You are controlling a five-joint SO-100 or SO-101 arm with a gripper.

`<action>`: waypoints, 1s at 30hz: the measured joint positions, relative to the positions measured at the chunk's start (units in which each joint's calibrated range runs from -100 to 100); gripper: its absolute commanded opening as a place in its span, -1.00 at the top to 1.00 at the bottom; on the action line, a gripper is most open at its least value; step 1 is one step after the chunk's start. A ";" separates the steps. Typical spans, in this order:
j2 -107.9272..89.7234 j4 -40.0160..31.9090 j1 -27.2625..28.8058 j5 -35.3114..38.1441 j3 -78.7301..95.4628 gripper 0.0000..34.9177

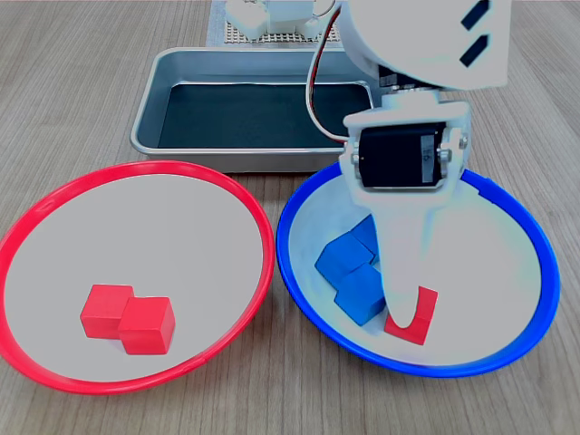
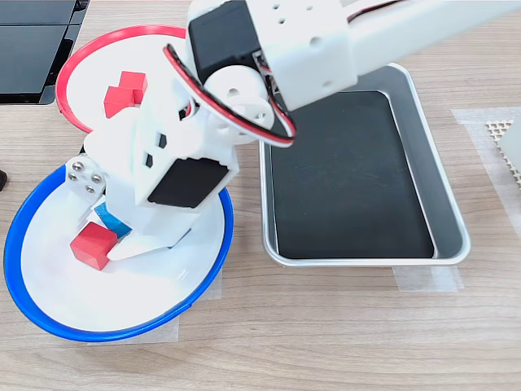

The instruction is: Relocate any red block in the blue dish to the red dish, correcting any misplacement.

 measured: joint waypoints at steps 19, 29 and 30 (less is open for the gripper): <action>0.68 -1.63 1.42 -2.44 0.45 0.29; 0.68 -2.53 1.33 -2.49 0.45 0.34; 0.68 -2.53 1.33 -2.49 0.45 0.38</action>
